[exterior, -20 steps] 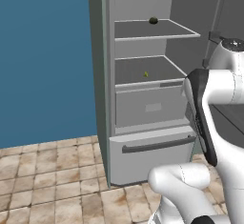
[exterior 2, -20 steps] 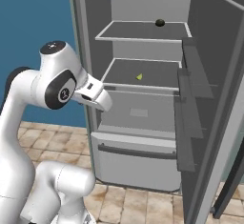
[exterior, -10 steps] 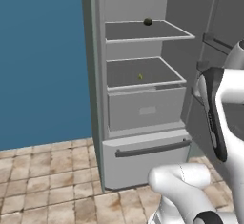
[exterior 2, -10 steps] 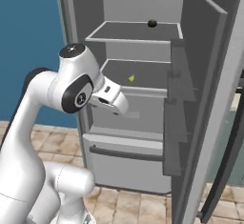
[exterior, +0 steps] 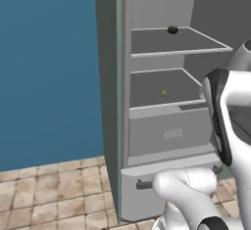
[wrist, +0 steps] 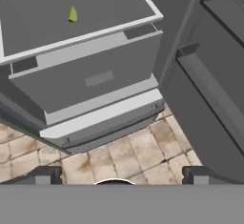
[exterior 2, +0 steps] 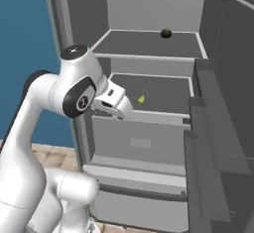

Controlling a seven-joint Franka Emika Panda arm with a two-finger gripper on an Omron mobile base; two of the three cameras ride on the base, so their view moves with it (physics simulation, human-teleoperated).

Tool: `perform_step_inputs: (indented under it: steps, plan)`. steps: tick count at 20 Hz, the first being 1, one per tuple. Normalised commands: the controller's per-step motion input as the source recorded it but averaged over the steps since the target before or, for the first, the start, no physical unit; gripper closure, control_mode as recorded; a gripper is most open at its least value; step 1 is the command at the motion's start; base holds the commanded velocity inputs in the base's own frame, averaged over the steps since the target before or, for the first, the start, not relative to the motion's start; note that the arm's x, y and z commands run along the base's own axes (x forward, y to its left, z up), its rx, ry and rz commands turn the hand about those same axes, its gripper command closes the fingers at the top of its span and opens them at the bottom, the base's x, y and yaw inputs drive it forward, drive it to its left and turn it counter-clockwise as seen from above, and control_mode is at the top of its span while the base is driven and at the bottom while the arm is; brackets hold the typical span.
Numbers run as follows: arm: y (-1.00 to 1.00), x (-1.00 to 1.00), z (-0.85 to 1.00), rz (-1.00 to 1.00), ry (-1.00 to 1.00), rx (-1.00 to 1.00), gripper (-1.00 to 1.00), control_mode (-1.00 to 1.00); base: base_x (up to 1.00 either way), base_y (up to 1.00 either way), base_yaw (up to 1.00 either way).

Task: Take the lemon wedge from the fridge and place it on the plate with fish on the dining counter.

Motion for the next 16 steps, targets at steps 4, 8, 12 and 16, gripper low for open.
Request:
perform_step_inputs:
  steps: [4, 8, 12, 16]
  plan:
    - [0.00, 0.00, 0.00, 0.00, 0.00, 0.00, -1.00, 1.00, 0.97, 0.09, 0.00]
    - [0.00, 0.00, 0.00, 0.00, 0.00, 0.00, -1.00, 1.00, 0.58, 0.00, 0.00]
    - [0.00, 0.00, 0.00, 0.00, 0.00, 0.00, -1.00, 1.00, 0.40, 0.00, 0.02]
    - [0.01, 0.11, 0.00, 0.01, 0.00, 0.00, -1.00, -1.00, 0.29, 0.00, 0.01]
